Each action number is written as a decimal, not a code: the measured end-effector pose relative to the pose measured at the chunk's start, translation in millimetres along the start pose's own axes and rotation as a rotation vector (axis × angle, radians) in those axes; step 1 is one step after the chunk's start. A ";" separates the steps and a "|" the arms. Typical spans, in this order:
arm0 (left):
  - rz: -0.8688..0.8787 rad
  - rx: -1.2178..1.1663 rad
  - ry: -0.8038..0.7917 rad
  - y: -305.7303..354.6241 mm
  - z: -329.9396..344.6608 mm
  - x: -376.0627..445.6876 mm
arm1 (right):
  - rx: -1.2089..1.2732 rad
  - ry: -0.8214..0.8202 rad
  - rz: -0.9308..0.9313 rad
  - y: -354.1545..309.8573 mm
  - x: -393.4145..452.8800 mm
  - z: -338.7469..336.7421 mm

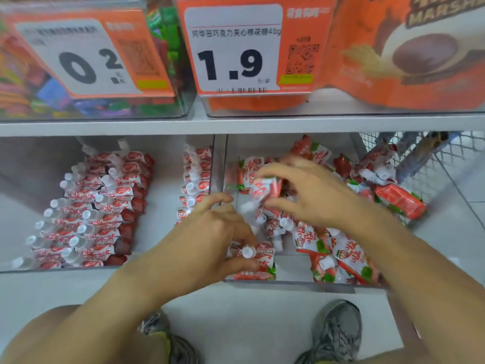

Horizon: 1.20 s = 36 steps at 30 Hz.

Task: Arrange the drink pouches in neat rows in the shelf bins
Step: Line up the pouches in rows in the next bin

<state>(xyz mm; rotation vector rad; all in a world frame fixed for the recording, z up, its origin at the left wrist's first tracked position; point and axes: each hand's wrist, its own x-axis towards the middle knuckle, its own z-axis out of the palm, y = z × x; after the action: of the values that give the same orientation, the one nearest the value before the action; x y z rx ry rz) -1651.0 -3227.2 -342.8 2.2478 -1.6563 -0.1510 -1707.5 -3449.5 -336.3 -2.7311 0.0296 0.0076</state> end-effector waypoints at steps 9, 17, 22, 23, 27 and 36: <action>0.030 0.002 -0.033 -7.5 -2.7 3.3 | -0.244 0.367 0.202 16.5 -51.9 -19.6; 0.030 0.051 -0.085 -10.3 -2.3 5.0 | -0.188 -0.158 -0.083 -12.5 22.7 40.7; 0.042 0.011 -0.042 -12.0 0.1 2.5 | -0.133 -0.042 0.001 0.9 24.6 35.2; 0.049 0.016 -0.028 -12.0 0.6 2.7 | -0.105 -0.008 0.018 3.1 19.7 26.4; 0.050 0.033 0.045 -9.6 1.8 5.1 | 0.043 0.154 0.073 6.8 -19.5 -13.5; 0.000 0.032 0.219 6.7 -1.6 23.8 | -0.139 0.468 0.393 30.3 -80.3 -33.9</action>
<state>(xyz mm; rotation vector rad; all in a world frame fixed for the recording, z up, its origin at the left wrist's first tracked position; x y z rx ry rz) -1649.1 -3251.0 -336.3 2.1985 -1.5526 0.1186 -1788.4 -3489.3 -316.5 -2.7521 0.7165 -0.5320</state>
